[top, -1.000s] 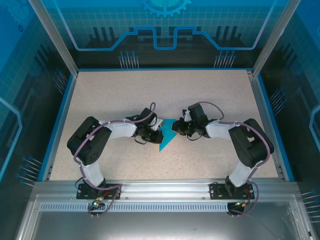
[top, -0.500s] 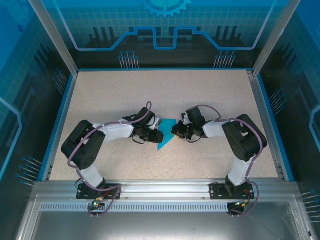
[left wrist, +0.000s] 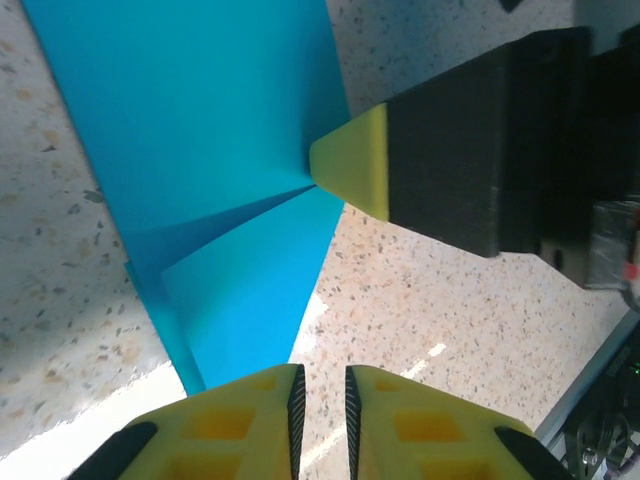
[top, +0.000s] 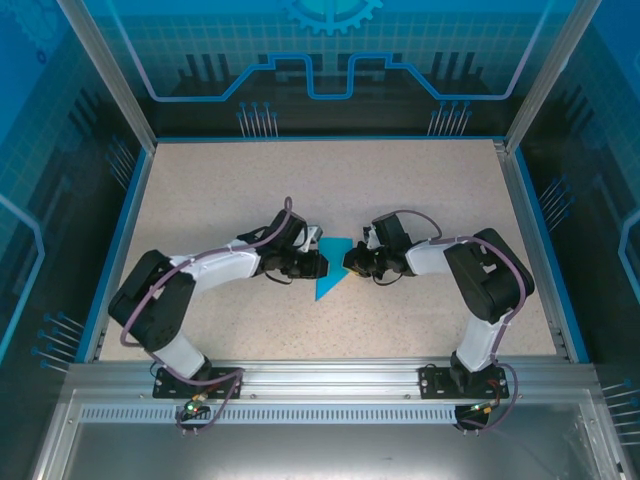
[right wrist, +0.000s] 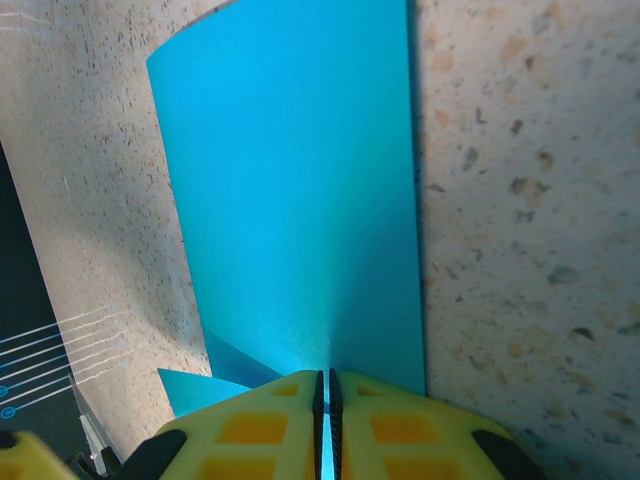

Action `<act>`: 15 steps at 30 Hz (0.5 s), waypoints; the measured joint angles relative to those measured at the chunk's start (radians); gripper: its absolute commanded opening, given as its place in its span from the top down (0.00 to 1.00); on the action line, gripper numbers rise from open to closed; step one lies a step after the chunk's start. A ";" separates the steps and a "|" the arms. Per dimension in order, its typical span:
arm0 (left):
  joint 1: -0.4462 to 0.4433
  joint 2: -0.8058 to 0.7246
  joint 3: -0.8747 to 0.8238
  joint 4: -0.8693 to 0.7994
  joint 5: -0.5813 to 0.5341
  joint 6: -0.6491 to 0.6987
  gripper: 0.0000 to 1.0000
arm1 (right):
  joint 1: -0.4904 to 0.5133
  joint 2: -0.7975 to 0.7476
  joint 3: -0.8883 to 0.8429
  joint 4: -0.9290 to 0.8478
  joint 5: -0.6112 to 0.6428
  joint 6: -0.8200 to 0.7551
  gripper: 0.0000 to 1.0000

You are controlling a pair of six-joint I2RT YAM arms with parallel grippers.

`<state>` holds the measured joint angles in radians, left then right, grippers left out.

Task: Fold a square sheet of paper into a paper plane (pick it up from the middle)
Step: Third fold the triangle at the center of the table.

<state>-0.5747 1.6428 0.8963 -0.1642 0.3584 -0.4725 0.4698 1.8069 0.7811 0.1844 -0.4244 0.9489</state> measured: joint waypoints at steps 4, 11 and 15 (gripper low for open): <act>0.000 0.078 0.000 0.017 -0.015 -0.008 0.83 | 0.000 0.000 0.000 0.000 0.000 0.000 0.86; 0.012 0.147 0.008 0.036 -0.056 -0.021 0.86 | 0.000 -0.001 0.001 -0.002 -0.003 -0.005 0.86; 0.013 0.150 0.004 0.052 -0.056 -0.023 0.87 | 0.008 -0.034 0.014 -0.037 -0.002 -0.020 0.84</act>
<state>-0.5617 1.7927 0.9005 -0.1120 0.3019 -0.4957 0.4782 1.7729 0.7952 0.1471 -0.4259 0.9287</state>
